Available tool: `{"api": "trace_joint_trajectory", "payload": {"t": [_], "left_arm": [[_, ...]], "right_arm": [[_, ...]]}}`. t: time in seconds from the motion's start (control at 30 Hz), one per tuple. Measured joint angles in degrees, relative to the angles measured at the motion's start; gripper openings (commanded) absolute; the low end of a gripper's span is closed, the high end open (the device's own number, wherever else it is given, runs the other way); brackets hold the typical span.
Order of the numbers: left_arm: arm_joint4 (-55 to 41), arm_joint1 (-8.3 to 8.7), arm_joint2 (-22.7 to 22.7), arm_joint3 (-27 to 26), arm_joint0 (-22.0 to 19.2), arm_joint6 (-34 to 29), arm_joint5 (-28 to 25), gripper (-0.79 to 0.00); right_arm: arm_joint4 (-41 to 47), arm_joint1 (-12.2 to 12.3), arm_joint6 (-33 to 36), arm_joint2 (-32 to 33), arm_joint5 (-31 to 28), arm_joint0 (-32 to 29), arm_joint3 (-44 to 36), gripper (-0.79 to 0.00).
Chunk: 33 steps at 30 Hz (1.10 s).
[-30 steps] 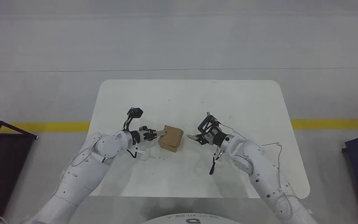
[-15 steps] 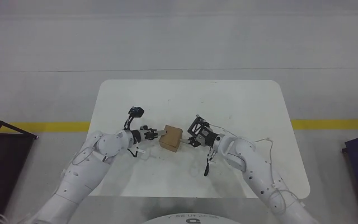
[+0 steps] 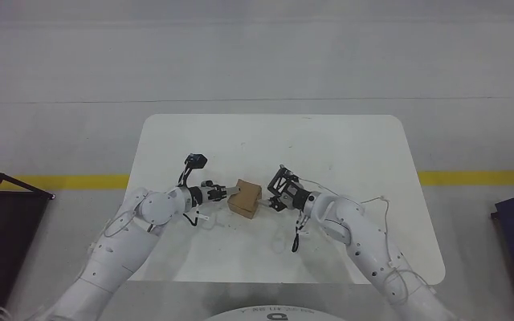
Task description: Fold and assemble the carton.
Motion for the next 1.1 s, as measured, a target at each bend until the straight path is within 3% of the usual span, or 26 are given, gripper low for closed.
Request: {"api": "trace_joint_trajectory", "payload": {"t": [1.1], "left_arm": [[0.3,-0.09,0.2,0.1,0.1,-0.1,0.0,0.0]], "right_arm": [[-0.8,0.2,-1.8,1.3,1.3,-1.5,-0.9,0.0]]}}
